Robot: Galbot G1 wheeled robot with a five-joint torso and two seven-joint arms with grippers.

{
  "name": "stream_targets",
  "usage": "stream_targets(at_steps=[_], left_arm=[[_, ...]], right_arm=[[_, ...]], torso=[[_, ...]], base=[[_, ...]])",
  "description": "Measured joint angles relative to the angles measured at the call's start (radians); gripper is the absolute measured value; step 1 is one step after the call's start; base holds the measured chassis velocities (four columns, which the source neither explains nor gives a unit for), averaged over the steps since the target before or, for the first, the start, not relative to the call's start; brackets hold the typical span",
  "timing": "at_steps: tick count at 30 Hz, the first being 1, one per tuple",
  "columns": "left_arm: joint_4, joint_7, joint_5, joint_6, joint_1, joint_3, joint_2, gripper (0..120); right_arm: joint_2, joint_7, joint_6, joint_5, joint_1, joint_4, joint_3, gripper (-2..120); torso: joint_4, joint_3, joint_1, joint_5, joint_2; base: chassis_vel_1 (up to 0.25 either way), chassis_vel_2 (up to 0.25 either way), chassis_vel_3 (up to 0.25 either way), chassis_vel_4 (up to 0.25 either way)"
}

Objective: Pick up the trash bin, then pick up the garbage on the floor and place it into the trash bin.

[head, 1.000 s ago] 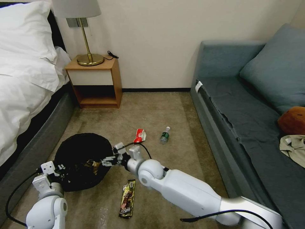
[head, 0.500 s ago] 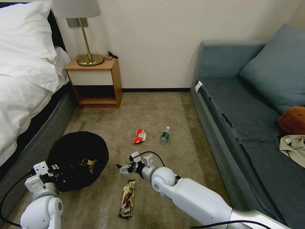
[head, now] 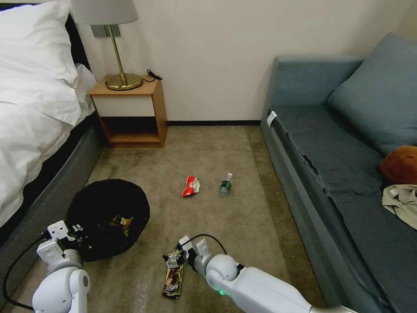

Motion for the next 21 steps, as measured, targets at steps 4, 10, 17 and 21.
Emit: stream_targets(at_steps=[4,10,17,21], left_arm=[[0.000,0.005,0.003,-0.007,0.001,-0.002,-0.002,2],[-0.010,0.012,0.007,-0.009,0.013,-0.002,-0.002,2],[-0.012,0.017,0.014,-0.011,0.016,-0.001,-0.005,2],[-0.012,0.019,0.019,-0.015,0.018,0.006,-0.009,2]], right_arm=[[0.012,-0.010,0.008,-0.013,0.001,-0.039,-0.016,100],[0.016,-0.020,0.013,-0.018,0.015,-0.070,-0.024,100],[0.022,-0.029,0.019,-0.035,0.018,-0.105,-0.028,100],[0.016,-0.034,0.022,-0.046,0.009,-0.113,-0.024,100]], torso=[[0.0001,0.000,0.000,0.0001,0.000],[0.0001,0.000,0.000,0.0001,0.000],[0.0001,0.000,0.000,0.0001,0.000],[0.0000,0.000,0.000,0.0001,0.000]], base=[[0.000,0.000,0.000,0.000],[0.000,0.000,0.000,0.000],[0.000,0.000,0.000,0.000],[0.000,0.000,0.000,0.000]])
